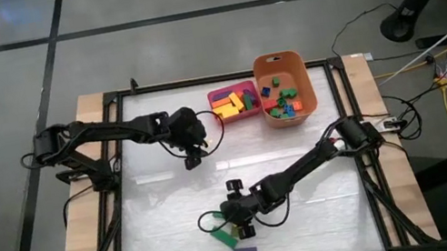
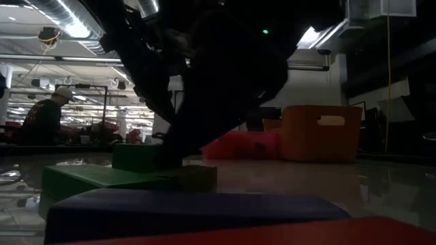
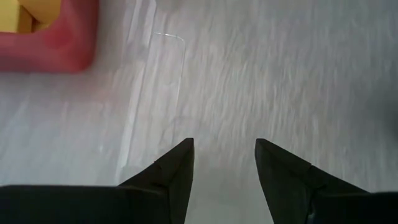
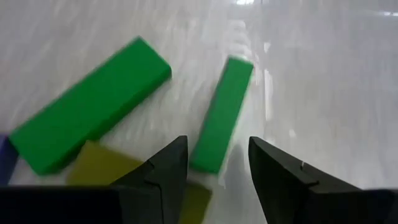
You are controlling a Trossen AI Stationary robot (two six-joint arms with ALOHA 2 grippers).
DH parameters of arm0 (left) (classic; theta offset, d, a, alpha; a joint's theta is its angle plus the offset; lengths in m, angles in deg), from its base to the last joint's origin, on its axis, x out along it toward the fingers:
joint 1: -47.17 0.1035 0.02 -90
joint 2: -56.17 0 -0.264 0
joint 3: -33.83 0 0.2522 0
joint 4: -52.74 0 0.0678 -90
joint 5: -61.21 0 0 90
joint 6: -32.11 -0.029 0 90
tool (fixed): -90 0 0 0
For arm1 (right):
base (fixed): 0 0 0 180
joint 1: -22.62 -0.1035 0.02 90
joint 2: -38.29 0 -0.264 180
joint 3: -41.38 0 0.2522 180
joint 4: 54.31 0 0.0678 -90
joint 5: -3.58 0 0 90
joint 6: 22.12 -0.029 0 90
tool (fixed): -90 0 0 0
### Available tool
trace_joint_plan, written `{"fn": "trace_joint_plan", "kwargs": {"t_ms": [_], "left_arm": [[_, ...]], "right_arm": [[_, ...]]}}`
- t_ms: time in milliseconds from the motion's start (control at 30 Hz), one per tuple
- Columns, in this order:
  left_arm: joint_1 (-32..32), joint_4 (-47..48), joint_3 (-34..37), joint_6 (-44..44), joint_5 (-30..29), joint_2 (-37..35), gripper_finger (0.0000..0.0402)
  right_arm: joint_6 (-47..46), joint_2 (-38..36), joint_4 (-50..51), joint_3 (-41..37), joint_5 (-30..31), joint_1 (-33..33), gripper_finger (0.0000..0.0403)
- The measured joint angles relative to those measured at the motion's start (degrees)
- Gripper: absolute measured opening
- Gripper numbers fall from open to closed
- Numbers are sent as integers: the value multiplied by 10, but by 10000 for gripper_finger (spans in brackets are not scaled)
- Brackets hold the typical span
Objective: Sort blocks by size
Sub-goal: Put the large green block into the pink bin
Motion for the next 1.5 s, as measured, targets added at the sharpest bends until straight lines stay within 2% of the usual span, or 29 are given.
{"fn": "trace_joint_plan", "kwargs": {"t_ms": [167,267,500,700,833,933,1033,1233,1500], "left_arm": [[0,-1,0,-2,0,0,157],[0,-1,0,-1,0,0,157],[1,34,0,30,-12,-18,138],[1,115,0,24,-30,-92,110],[0,161,0,34,-35,-160,102],[-4,197,0,46,-35,-210,100],[-12,221,0,45,-36,-256,100],[-30,215,0,46,-38,-314,100],[-57,177,61,63,-43,-332,100]], "right_arm": [[4,5,-3,0,22,0,169],[6,8,1,0,36,0,155],[66,8,-3,0,51,13,55],[132,-1,5,0,51,47,54],[173,-35,33,0,56,85,59],[202,-69,85,1,89,119,77],[240,-101,141,1,132,158,73],[332,-130,191,1,199,253,57],[352,-125,195,0,176,372,79]]}}
